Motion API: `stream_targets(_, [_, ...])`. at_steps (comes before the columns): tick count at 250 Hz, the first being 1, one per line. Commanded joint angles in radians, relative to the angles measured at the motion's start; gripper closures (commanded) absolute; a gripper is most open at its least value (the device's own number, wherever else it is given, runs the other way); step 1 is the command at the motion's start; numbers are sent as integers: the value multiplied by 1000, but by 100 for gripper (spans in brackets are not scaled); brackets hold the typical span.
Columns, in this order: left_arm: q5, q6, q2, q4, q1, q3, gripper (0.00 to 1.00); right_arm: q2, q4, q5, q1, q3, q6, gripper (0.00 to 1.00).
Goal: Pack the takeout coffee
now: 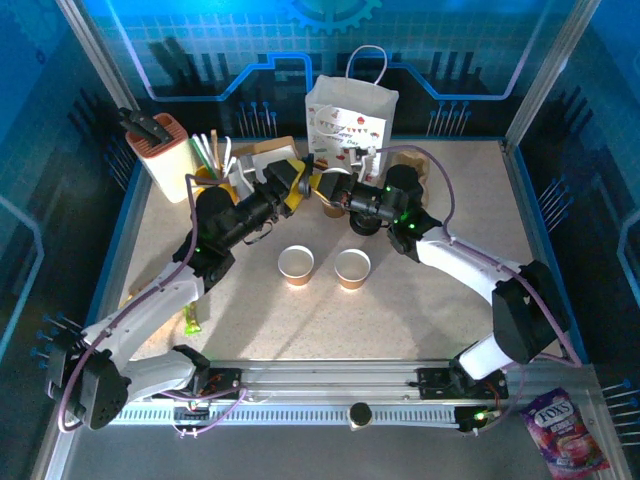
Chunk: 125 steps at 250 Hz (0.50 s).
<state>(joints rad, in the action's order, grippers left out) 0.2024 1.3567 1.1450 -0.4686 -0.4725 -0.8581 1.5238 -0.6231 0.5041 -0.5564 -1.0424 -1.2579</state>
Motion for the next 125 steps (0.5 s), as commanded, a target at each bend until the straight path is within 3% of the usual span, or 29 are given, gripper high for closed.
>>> stream_targets(1, [16,8,2,-58,-8,16,29,18,-40,-13,-22,-24,-8,94])
stream_targets(74, [-10,-17,-14,-50,14,38,32,15,-43,-18,-6,-4,-12,85])
stream_targets(125, [-18,-61,-43,-30,100,125,32,-35,-54,-18,51,55,-3,65])
